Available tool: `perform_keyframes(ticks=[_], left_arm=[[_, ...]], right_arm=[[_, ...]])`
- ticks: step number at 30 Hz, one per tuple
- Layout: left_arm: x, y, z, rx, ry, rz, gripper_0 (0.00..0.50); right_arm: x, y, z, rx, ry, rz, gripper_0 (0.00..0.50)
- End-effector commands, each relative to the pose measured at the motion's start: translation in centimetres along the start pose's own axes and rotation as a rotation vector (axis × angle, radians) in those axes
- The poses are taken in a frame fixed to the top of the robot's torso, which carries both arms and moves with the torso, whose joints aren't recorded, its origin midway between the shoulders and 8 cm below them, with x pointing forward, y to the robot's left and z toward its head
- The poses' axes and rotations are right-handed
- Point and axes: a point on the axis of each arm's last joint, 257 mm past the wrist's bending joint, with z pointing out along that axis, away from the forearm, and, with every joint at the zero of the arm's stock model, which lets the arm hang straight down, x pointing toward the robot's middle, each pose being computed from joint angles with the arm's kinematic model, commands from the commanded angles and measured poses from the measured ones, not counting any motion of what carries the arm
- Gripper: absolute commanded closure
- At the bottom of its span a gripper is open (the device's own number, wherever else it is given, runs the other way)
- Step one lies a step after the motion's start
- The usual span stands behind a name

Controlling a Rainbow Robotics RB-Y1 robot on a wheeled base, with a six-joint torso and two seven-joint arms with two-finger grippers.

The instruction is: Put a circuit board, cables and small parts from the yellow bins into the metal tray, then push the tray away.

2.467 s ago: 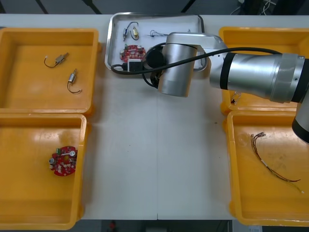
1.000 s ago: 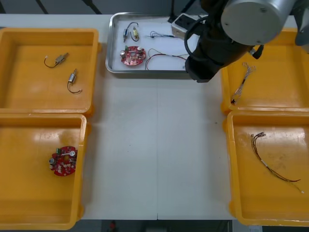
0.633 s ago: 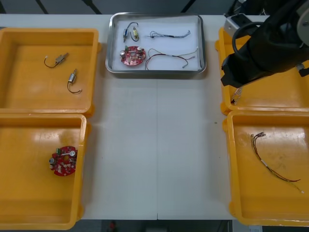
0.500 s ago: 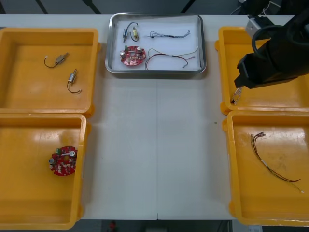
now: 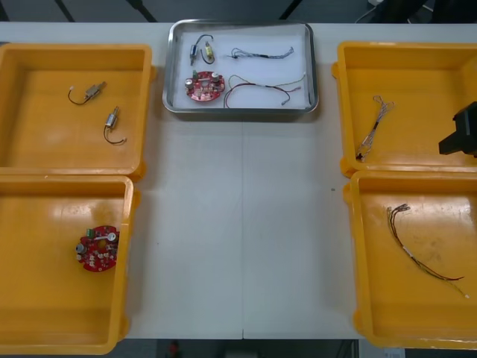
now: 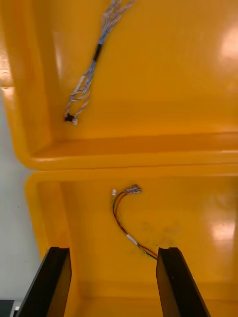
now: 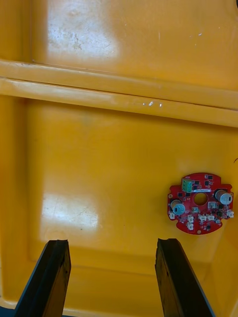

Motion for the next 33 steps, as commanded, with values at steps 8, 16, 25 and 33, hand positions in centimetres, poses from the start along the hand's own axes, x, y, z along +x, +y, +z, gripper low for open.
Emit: perform_keyframes(ticks=[8,16,25,33], left_arm=[[0.0,0.6,-0.4,-0.037,0.000,0.018,0.000],[0.0,0.6,-0.4,-0.037,0.000,0.018,0.000],[0.0,0.6,-0.4,-0.037,0.000,0.018,0.000],[0.0,0.6,-0.4,-0.037,0.000,0.018,0.000]], right_arm=[[1.1,-5.7,-0.2,0.067,-0.039,-0.003,0.000],[2.0,-6.5,0.7,0.083,-0.022,-0.024,0.000],[2.8,-6.0,1.3,0.079,-0.019,-0.072,0.000],[4.0,-5.7,1.9,0.085,-0.011,-0.108,0.000]])
